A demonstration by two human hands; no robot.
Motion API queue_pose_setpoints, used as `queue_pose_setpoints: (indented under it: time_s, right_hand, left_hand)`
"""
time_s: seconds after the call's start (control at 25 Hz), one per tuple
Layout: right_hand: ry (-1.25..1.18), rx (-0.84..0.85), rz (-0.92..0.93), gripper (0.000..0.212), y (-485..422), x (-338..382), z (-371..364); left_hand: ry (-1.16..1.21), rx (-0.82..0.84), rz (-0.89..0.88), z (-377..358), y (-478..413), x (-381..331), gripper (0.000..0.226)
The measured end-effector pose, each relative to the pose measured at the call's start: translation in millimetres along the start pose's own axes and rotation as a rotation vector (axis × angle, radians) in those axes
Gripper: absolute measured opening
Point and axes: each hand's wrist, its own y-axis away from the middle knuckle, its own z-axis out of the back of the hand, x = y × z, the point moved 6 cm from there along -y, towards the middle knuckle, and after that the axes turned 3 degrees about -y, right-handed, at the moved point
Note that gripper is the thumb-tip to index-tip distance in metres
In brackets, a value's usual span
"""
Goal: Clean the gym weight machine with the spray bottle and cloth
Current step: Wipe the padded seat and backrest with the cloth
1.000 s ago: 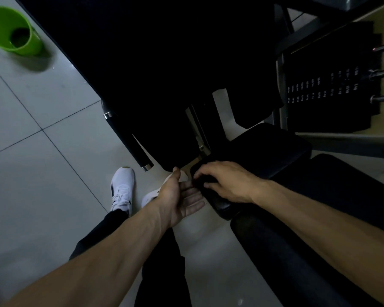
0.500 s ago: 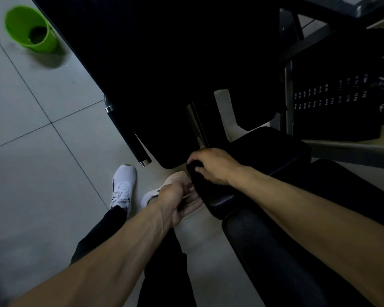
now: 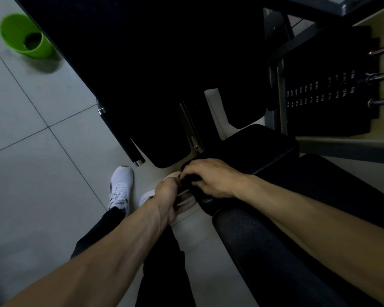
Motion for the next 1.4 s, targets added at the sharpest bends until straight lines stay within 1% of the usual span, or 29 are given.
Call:
queue_pose_setpoints:
  time_s: [0.12, 0.16, 0.2, 0.28, 0.36, 0.44, 0.52, 0.56, 0.64, 0.72, 0.76, 0.8, 0.88, 0.92, 0.96, 1.04, 1.08, 1.12, 1.2, 1.24, 1.32, 1.36, 1.4]
  right_hand:
    - [-0.062, 0.123, 0.112, 0.037, 61.2, 0.7, 14.5]
    - [-0.075, 0.136, 0.099, 0.038, 78.2, -5.5, 24.4]
    - [-0.084, 0.114, 0.065, 0.039, 88.7, -15.8, 34.1]
    - [-0.075, 0.030, 0.018, 0.039, 89.6, -26.9, 43.0]
    - [-0.064, 0.000, 0.053, 0.039, 72.9, -9.8, 24.9]
    - [-0.078, 0.050, 0.140, 0.036, 58.5, 19.6, -2.3]
    - [-0.062, 0.102, 0.187, 0.036, 60.6, 20.6, -1.6]
    - [-0.043, 0.086, 0.161, 0.037, 65.4, 4.9, 11.4]
    - [0.015, 0.000, 0.030, 0.040, 80.0, -35.2, 42.1]
    - [0.050, -0.102, -0.063, 0.040, 90.5, -50.4, 55.2]
    - [0.040, -0.126, -0.061, 0.040, 86.0, -40.9, 47.7]
    - [0.008, -0.115, -0.023, 0.040, 76.9, -22.6, 31.9]
    - [-0.038, -0.036, 0.095, 0.037, 63.2, 17.5, 2.0]
    - [-0.047, -0.006, 0.131, 0.036, 62.8, 22.3, -3.0]
    - [-0.056, 0.003, 0.122, 0.037, 68.1, 15.7, 3.0]
    - [-0.025, -0.053, 0.038, 0.042, 88.8, -16.7, 31.6]
    - [-0.005, -0.091, -0.023, 0.043, 102.3, -36.6, 48.1]
    - [0.018, -0.137, -0.087, 0.043, 115.1, -57.2, 64.8]
    - [0.057, -0.211, -0.206, 0.041, 129.2, -93.2, 92.0]
    - [0.071, -0.254, -0.273, 0.039, 132.3, -107.9, 102.3]
    - [0.091, -0.402, -0.441, 0.036, 139.3, -129.2, 116.2]
    - [0.114, -0.475, -0.518, 0.035, 141.6, -130.9, 118.3]
    - [0.153, -0.511, -0.555, 0.037, 139.9, -123.5, 114.7]
  left_hand:
    - [-0.018, 0.012, 0.000, -4.2, 7.4, -2.2, 0.027]
    - [-0.018, 0.010, 0.001, -5.8, 8.8, -2.7, 0.027]
    - [-0.018, 0.002, 0.001, -7.2, 10.1, -3.0, 0.026]
    - [-0.032, -0.017, 0.001, -10.4, 11.6, -5.4, 0.025]
    - [-0.036, -0.028, 0.009, -11.0, 10.5, -6.7, 0.026]
    - [-0.048, -0.035, 0.009, -10.7, 11.5, -7.3, 0.029]
    - [-0.043, -0.032, 0.006, -9.7, 12.0, -7.2, 0.030]
    - [-0.040, -0.026, 0.010, -9.4, 11.8, -6.5, 0.030]
    - [-0.037, -0.008, 0.006, -8.6, 10.7, -6.9, 0.030]
    - [-0.038, 0.010, 0.012, -8.8, 11.2, -7.9, 0.030]
    - [-0.051, 0.014, 0.019, -9.3, 11.9, -9.4, 0.032]
    - [-0.059, 0.018, 0.022, -9.9, 12.5, -10.1, 0.033]
    - [-0.077, 0.015, 0.029, -12.0, 14.9, -12.2, 0.036]
    - [-0.089, 0.013, 0.033, -13.9, 15.4, -14.3, 0.037]
    - [-0.103, 0.007, 0.023, -17.2, 16.0, -16.8, 0.035]
    - [-0.164, -0.034, -0.064, -26.7, 19.4, -24.6, 0.025]
    - [-0.231, -0.047, -0.124, -33.9, 24.1, -30.2, 0.020]
    - [-0.302, -0.042, -0.188, -42.4, 27.2, -34.7, 0.019]
    - [-0.431, -0.014, -0.250, -54.3, 23.4, -36.2, 0.024]
    - [-0.476, -0.005, -0.250, -56.8, 22.8, -35.8, 0.026]
    - [-0.473, 0.001, -0.228, -54.5, 16.7, -35.5, 0.017]
    - [-0.451, -0.006, -0.223, -52.1, 14.2, -36.5, 0.016]
    - [-0.430, -0.021, -0.216, -50.4, 14.2, -37.6, 0.018]
